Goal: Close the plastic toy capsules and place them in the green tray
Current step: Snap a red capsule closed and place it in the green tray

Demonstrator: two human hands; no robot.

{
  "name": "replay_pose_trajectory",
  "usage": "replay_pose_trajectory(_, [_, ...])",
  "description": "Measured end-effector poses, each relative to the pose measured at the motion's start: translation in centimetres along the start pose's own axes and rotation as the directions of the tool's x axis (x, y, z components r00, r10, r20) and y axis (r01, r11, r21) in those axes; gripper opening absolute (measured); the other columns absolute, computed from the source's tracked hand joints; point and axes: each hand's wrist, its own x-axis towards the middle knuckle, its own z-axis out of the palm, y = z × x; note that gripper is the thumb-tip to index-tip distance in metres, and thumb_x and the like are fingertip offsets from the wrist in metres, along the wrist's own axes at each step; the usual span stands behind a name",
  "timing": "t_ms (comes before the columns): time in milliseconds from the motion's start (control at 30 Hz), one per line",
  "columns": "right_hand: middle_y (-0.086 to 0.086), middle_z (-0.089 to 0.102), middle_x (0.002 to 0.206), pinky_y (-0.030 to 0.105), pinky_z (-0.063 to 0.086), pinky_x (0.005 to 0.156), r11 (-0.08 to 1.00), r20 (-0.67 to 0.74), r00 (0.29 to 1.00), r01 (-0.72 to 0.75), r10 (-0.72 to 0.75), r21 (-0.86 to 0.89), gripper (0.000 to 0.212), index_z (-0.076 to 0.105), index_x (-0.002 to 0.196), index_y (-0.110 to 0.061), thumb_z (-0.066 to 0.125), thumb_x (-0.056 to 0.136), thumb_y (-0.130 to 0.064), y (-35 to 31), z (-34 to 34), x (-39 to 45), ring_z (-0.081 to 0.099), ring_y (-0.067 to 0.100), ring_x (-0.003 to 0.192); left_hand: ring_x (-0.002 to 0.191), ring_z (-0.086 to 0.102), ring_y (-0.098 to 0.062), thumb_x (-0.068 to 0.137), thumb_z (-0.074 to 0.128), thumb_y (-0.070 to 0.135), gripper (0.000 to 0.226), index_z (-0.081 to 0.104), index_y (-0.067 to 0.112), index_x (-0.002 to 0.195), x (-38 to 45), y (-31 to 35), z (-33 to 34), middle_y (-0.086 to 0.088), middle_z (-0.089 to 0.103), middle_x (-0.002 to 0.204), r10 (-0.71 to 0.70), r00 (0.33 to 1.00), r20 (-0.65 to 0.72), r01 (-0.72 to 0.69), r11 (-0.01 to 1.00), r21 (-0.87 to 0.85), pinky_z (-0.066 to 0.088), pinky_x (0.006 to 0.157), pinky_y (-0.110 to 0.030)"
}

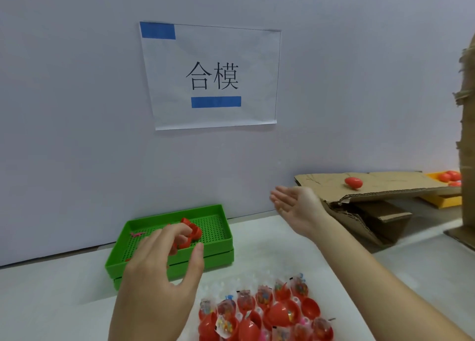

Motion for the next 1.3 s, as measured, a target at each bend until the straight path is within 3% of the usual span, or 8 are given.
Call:
replay_pose_trajectory(100, [0.013, 0.071, 0.095, 0.028, 0.055, 0.075, 0.923, 0.143, 0.989, 0.014, 0.044, -0.384, 0.026, 0.065, 0.116, 0.002, 0.049, 0.1, -0.011, 0.3, 0.4, -2.8, 0.069, 0.023, 0.082, 0.085, 0.058, 0.001, 0.086, 0.066, 0.023, 0.017, 0.061, 0.037, 0.078, 0.3, -0.9, -0.8, 0.019, 0.064, 0.074, -0.082, 0.986, 0.144, 0.084, 0.996, -0.01, 0.044, 0.063, -0.019])
replay_pose_trajectory(167, [0.011, 0.073, 0.09, 0.027, 0.054, 0.072, 0.76, 0.24, 0.968, 0.1, 0.075, -0.642, 0.023, 0.069, 0.112, -0.004, 0.052, 0.101, -0.016, 0.0, 1.2, -4.6, 0.07, 0.02, 0.078, 0.082, 0.059, 0.002, 0.09, 0.063, 0.024, 0.017, 0.063, 0.035, 0.077, 0.4, -1.6, -1.4, 0.023, 0.065, 0.08, -0.153, 0.943, 0.296, 0.159, 0.987, 0.003, 0.047, 0.061, -0.017])
replay_pose_trajectory(233, [0.007, 0.077, 0.091, 0.025, 0.054, 0.07, 0.53, 0.315, 0.944, 0.218, 0.099, -0.819, 0.021, 0.072, 0.107, -0.012, 0.054, 0.101, -0.02, -0.3, 2.1, -6.4, 0.072, 0.018, 0.078, 0.082, 0.059, 0.004, 0.094, 0.062, 0.025, 0.018, 0.064, 0.034, 0.079, 0.3, -2.4, -1.9, 0.018, 0.066, 0.076, -0.196, 0.879, 0.435, 0.185, 0.98, 0.066, 0.048, 0.067, -0.015])
replay_pose_trajectory(333, [-0.006, 0.077, 0.088, 0.024, 0.055, 0.073, 0.225, 0.4, 0.907, 0.366, 0.13, -0.903, 0.019, 0.072, 0.103, -0.025, 0.054, 0.1, -0.029, -0.5, 3.4, -8.7, 0.073, 0.009, 0.08, 0.082, 0.058, 0.004, 0.096, 0.058, 0.029, 0.014, 0.064, 0.036, 0.086, 0.2, -3.1, -2.2, 0.017, 0.065, 0.085, -0.224, 0.804, 0.552, 0.181, 0.975, 0.131, 0.049, 0.069, -0.014])
replay_pose_trajectory(467, [-0.015, 0.075, 0.084, 0.027, 0.057, 0.078, 0.07, 0.478, 0.865, 0.473, 0.153, -0.878, 0.018, 0.071, 0.104, -0.031, 0.053, 0.1, -0.03, -0.1, 4.1, -11.1, 0.071, 0.001, 0.077, 0.083, 0.061, 0.001, 0.096, 0.057, 0.027, 0.013, 0.063, 0.038, 0.095, -0.2, -3.2, -2.1, 0.018, 0.063, 0.092, -0.252, 0.711, 0.657, 0.2, 0.967, 0.155, 0.052, 0.072, -0.016])
replay_pose_trajectory(633, [-0.02, 0.073, 0.084, 0.031, 0.058, 0.083, 0.004, 0.492, 0.853, 0.499, 0.172, -0.866, 0.018, 0.07, 0.107, -0.033, 0.054, 0.099, -0.033, 0.4, 3.9, -12.5, 0.07, -0.004, 0.078, 0.091, 0.059, 0.0, 0.088, 0.069, 0.03, 0.024, 0.058, 0.042, 0.106, -0.7, -3.4, -1.5, 0.017, 0.06, 0.102, -0.264, 0.584, 0.768, 0.227, 0.961, 0.158, 0.053, 0.076, -0.018])
replay_pose_trajectory(733, [-0.019, 0.073, 0.084, 0.032, 0.058, 0.084, -0.008, 0.489, 0.856, 0.497, 0.169, -0.868, 0.017, 0.069, 0.105, -0.035, 0.054, 0.099, -0.032, 0.5, 3.8, -12.5, 0.069, -0.005, 0.079, 0.093, 0.057, 0.002, 0.083, 0.073, 0.034, 0.031, 0.057, 0.043, 0.107, -1.0, -3.4, -1.0, 0.018, 0.058, 0.104, -0.27, 0.547, 0.793, 0.228, 0.959, 0.17, 0.051, 0.077, -0.018])
replay_pose_trajectory(1300, [-0.018, 0.073, 0.082, 0.033, 0.058, 0.081, -0.023, 0.524, 0.834, 0.535, 0.175, -0.844, 0.02, 0.071, 0.107, -0.034, 0.053, 0.1, -0.027, 1.5, 3.1, -11.2, 0.069, -0.005, 0.077, 0.099, 0.054, 0.003, 0.082, 0.074, 0.038, 0.029, 0.065, 0.035, 0.11, -1.7, -3.1, 0.1, 0.02, 0.059, 0.107, -0.273, 0.526, 0.806, 0.184, 0.961, 0.205, 0.05, 0.087, -0.023])
